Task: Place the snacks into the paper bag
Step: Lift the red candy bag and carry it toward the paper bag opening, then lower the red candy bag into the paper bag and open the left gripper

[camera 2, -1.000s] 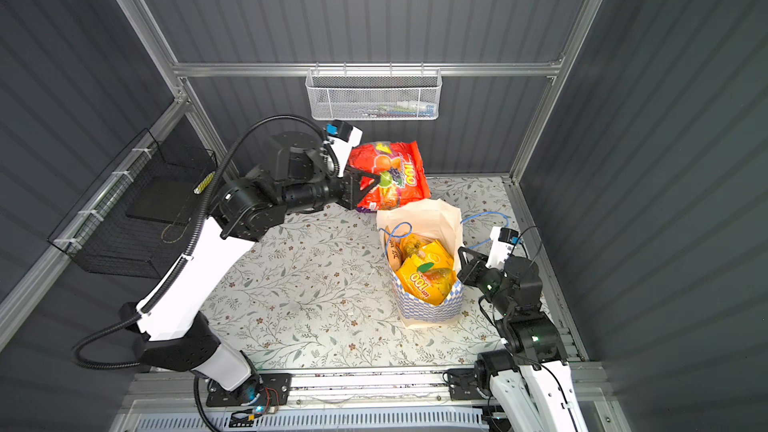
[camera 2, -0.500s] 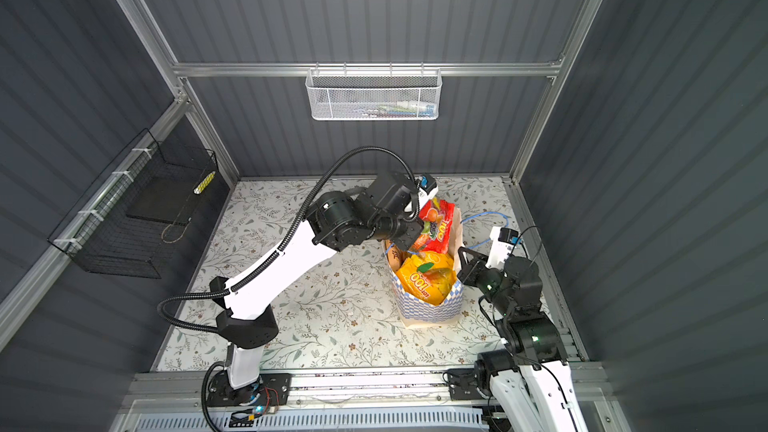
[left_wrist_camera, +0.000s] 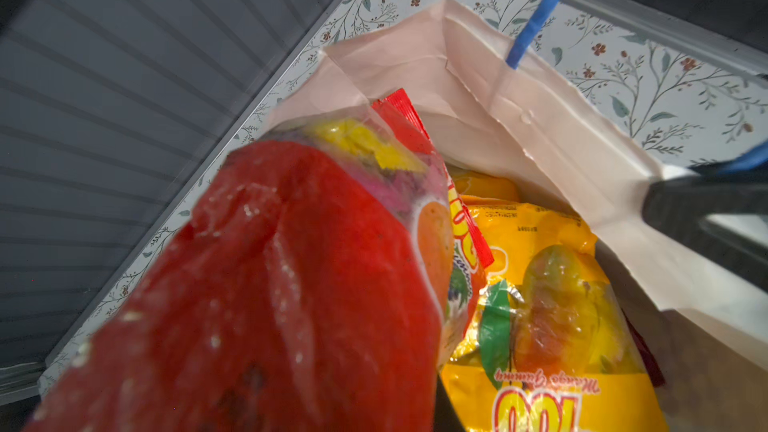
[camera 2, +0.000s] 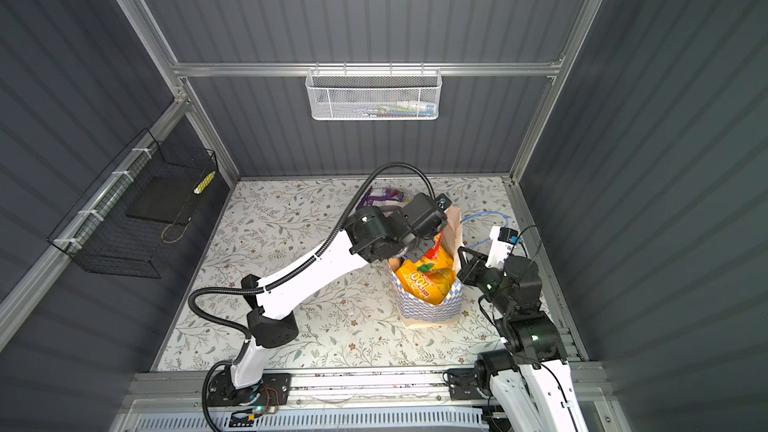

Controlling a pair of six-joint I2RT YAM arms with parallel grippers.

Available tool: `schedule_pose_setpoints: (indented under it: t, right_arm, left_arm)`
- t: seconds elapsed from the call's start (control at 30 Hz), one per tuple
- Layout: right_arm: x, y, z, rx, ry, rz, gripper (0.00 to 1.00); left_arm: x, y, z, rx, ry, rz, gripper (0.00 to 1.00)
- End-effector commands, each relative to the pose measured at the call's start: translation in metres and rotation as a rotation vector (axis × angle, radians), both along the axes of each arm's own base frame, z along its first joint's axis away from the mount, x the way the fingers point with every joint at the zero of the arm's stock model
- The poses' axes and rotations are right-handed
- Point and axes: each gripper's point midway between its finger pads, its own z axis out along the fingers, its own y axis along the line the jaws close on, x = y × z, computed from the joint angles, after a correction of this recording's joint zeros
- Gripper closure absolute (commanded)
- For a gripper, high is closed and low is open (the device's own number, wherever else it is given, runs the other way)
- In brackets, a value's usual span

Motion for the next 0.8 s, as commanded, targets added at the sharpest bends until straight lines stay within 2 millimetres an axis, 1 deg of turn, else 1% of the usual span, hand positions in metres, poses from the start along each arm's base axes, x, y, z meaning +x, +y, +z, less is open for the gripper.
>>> schedule_pose_setpoints:
  t: [0.0,0.07,0.13,0.23,0.33,0.47,0.53,0.57,0.63,0.67,0.77]
  right_arm:
    - [0.000,0.003,-0.008,-0.007,0.025,0.022,1.00]
    - [0.000,0.003,-0.008,-0.008,0.026,0.023,1.00]
    - [0.000,0.003,-0.008,-0.009,0.023,0.022,1.00]
    - [0.000,0.003,-0.008,-0.009,0.025,0.019,1.00]
    - [0.000,0.003,-0.008,-0.009,0.024,0.020,1.00]
    - [0.000,0.003,-0.008,-0.009,0.025,0.022,1.00]
    - [0.000,0.003,-0.008,-0.008,0.025,0.024,1.00]
    - [0.000,0.003,-0.009,-0.008,0.026,0.023,1.00]
    - [0.000,0.004,-0.008,-0.007,0.025,0.024,1.00]
    - [0.000,0.003,-0.009,-0.009,0.026,0.023,1.00]
    - [0.001,0.003,-0.009,-0.010,0.028,0.020,1.00]
  left_arm:
    - [0.008,0.003,0.018,-0.020,-0.078,0.049,1.00]
    - [0.007,-0.001,0.011,-0.009,-0.065,0.037,1.00]
    - [0.002,-0.009,0.001,-0.006,-0.025,-0.004,1.00]
    - [-0.018,-0.022,-0.017,-0.009,0.091,-0.103,1.00]
    - [-0.030,-0.022,-0.026,0.008,0.151,-0.147,1.00]
    - [-0.041,-0.015,-0.030,0.025,0.196,-0.185,1.00]
    - [-0.051,-0.014,-0.026,0.007,0.234,-0.215,1.00]
    - [-0.053,-0.013,-0.024,-0.001,0.239,-0.217,1.00]
    - [-0.051,-0.012,-0.021,-0.007,0.225,-0.215,1.00]
    - [-0.046,-0.011,-0.021,-0.001,0.203,-0.199,1.00]
    - [-0.019,-0.005,-0.029,0.048,0.128,-0.107,1.00]
